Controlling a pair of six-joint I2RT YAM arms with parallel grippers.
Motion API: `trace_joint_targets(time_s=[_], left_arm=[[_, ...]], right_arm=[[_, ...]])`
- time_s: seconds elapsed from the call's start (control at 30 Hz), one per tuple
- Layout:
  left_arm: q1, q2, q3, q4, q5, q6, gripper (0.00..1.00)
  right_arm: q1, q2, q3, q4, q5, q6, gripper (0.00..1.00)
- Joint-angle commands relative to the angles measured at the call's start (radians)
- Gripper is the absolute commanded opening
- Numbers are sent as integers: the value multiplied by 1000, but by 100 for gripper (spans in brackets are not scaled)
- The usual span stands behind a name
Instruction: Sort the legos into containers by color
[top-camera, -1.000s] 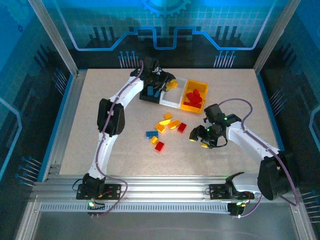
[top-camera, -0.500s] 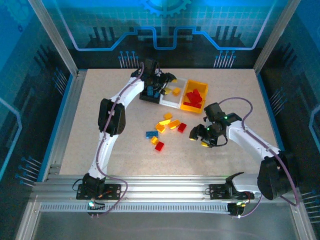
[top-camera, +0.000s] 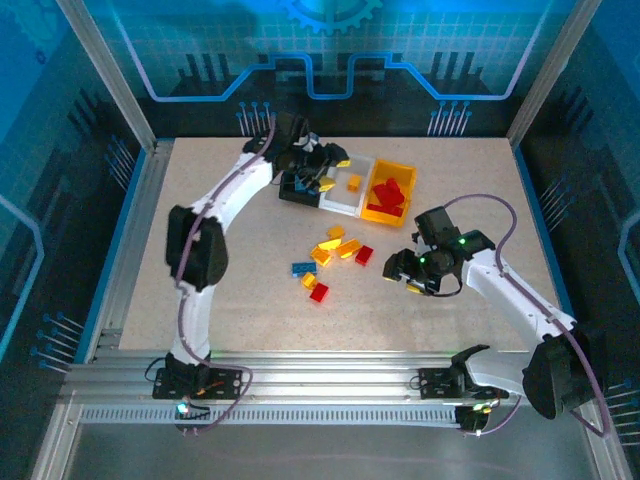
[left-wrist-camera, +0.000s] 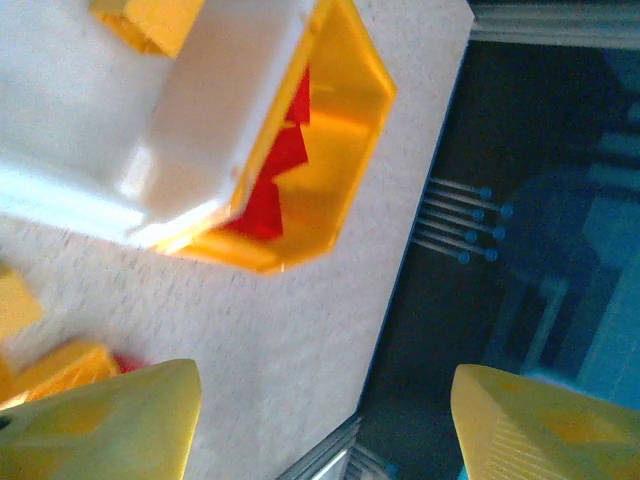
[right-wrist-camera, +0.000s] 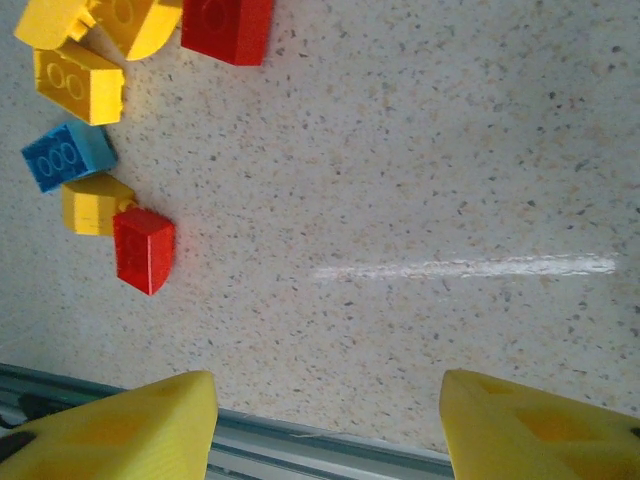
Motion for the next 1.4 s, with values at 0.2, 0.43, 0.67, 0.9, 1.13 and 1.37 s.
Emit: trace_joint_targets(time_s=[0.2,0.43,0.67,0.9,1.13,1.37], left_arm=[[18,-481,-521,-214,-124,324,75],[36,-725,-836,-218,-151,350,81],[41,-840,-995,-217,-157,342,84],[64,-880,-1028,-249,-182,359,87],[107,-891,-1023,-292,-177,397,88],[134,-937,-1047,-320,-182,407,89]], right_arm=[[4,91,74,-43,62,-13,62],[42,283,217,-79,107,-68,62],[79,502,412,-104,113,-106,62],[106,683,562,-126,119,-124,62],[106,790,632,-134,128,-131,62],[106,843,632,-116,129,-125,61]])
